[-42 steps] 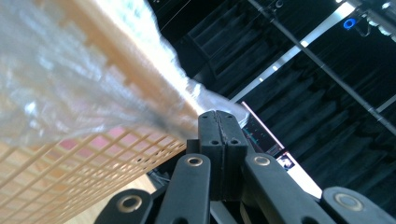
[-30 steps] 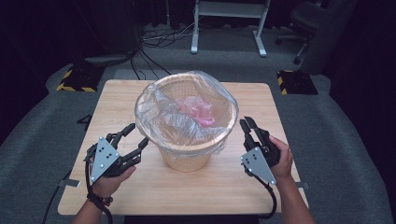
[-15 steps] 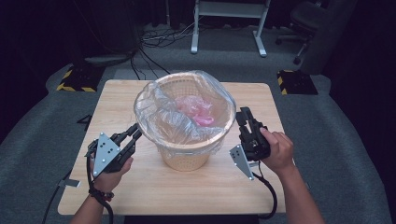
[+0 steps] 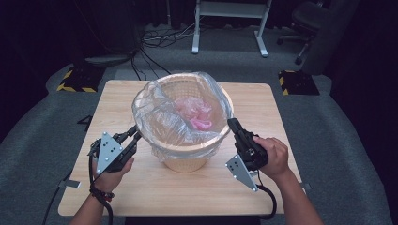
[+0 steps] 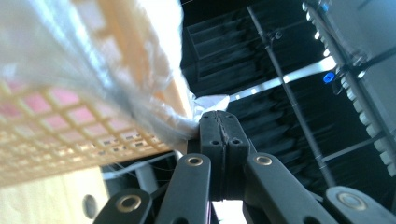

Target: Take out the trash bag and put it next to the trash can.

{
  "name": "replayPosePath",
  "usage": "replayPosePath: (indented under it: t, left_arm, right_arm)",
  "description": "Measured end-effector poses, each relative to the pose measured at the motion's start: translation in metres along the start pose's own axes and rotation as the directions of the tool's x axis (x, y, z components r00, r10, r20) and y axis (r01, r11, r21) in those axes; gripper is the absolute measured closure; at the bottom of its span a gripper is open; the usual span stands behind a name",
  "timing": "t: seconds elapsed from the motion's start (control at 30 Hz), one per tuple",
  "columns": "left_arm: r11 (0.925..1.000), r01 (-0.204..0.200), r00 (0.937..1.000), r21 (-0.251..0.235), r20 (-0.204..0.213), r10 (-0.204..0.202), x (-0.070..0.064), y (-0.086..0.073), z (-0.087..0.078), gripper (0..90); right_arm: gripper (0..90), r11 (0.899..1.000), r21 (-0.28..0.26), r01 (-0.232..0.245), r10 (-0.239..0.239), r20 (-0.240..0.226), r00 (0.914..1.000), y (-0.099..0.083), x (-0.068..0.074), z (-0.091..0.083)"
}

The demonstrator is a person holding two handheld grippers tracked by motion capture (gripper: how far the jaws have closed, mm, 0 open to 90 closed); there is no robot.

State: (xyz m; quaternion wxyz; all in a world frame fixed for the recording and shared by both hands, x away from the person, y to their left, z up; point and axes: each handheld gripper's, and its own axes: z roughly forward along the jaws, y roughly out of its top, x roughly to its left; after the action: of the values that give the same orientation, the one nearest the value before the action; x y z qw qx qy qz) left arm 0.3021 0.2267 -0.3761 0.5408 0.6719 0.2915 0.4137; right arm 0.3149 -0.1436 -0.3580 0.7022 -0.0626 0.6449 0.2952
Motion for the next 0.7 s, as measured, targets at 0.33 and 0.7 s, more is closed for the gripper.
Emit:
replayPosePath:
  t: [0.33, 0.7]
  left_arm:
    - [1.0000, 0.000, 0.9991, 0.008, 0.043, 0.000, -0.001, -0.003, -0.010, 48.8]
    - [0.9978, 0.056, 0.9877, 0.036, 0.144, -0.061, -0.014, -0.012, 0.000, 38.6]
  right_arm:
    - [75.7, 0.844, 0.006, -0.536, 0.530, -0.164, 0.8320, -0.011, -0.015, -0.016]
    - [43.7, 0.544, 0.183, -0.819, 0.811, -0.367, 0.4565, -0.034, -0.010, -0.009]
